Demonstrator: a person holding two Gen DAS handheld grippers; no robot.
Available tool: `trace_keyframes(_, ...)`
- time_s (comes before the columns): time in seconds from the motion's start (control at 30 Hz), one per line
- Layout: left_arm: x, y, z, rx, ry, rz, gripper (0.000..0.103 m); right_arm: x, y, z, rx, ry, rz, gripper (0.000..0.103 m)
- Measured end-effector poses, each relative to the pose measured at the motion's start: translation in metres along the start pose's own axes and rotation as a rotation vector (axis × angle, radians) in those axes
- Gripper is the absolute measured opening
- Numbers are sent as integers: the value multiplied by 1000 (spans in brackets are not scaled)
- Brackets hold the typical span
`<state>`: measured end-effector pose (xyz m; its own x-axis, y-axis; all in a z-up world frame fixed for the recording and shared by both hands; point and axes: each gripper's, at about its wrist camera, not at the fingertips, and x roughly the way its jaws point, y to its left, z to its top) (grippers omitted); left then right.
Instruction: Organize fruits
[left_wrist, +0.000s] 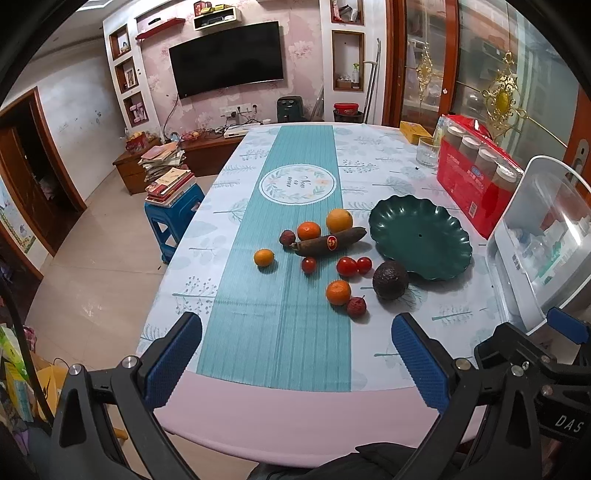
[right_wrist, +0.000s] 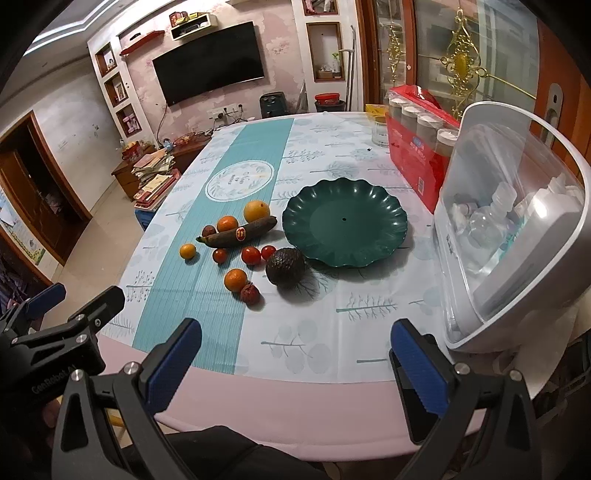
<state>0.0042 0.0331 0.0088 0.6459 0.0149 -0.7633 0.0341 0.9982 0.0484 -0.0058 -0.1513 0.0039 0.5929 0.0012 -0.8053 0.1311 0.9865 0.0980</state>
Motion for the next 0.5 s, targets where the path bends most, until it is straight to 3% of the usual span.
trace_keyframes(0.5, 29, 54, 27, 81, 2, -90, 102, 10, 30, 15, 124, -41, -69, 102)
